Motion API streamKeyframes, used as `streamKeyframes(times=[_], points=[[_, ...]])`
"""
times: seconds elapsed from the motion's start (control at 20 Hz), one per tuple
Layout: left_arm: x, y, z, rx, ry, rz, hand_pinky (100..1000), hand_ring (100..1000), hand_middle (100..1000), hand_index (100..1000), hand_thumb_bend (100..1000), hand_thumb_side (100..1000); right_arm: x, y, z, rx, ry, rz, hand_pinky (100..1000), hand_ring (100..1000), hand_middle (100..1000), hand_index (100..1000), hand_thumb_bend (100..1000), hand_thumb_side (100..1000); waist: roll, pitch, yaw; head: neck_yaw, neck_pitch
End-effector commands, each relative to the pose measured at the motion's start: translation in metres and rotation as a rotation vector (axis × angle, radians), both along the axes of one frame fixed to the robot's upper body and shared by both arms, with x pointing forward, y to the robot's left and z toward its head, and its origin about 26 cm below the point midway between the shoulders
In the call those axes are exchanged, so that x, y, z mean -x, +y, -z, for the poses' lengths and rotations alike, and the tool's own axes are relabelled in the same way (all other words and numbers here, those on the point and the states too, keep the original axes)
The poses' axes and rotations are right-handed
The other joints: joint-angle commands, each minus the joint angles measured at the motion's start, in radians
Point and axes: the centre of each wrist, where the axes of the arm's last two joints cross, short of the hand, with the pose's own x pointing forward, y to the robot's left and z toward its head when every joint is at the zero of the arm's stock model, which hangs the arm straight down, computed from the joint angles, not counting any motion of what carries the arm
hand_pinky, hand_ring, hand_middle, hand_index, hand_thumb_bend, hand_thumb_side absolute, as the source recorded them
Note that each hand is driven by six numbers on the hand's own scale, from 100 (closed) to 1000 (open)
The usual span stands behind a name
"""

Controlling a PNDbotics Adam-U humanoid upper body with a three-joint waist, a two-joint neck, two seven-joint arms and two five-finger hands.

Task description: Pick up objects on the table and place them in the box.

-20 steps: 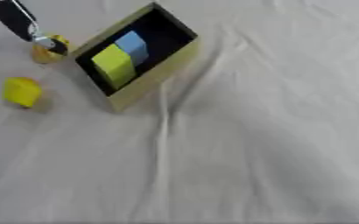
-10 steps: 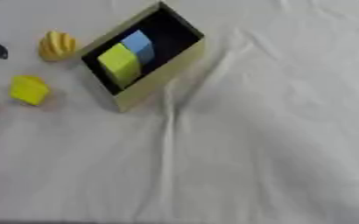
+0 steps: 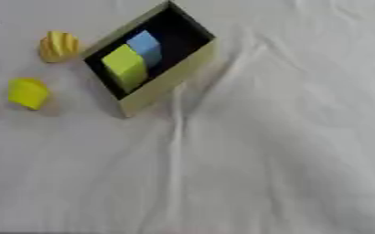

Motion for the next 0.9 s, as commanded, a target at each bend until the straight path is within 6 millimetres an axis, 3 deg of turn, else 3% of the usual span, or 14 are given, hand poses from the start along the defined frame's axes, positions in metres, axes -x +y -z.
streamKeyframes(times=[0.05,0.55,0.9], points=[[0.012,0.02,-0.014,0.003,-0.032,-0.069,843,810,754,877,768,349,0.006,-0.002,-0.011,0.023,-0.037,0.016,842,779,626,737,100,446,-0.004,-0.016,0.0,0.018,-0.016],[0.01,0.048,0.007,0.034,0.008,-0.178,834,803,745,866,774,347,0.006,-0.002,-0.01,0.019,-0.036,0.017,843,780,625,737,100,447,-0.014,-0.015,0.008,0.045,-0.026],[-0.003,0.06,0.024,0.058,0.024,-0.25,808,775,709,833,780,342,0.005,-0.002,-0.008,0.017,-0.028,0.016,844,781,623,736,100,450,-0.018,-0.015,0.007,0.05,-0.028]])
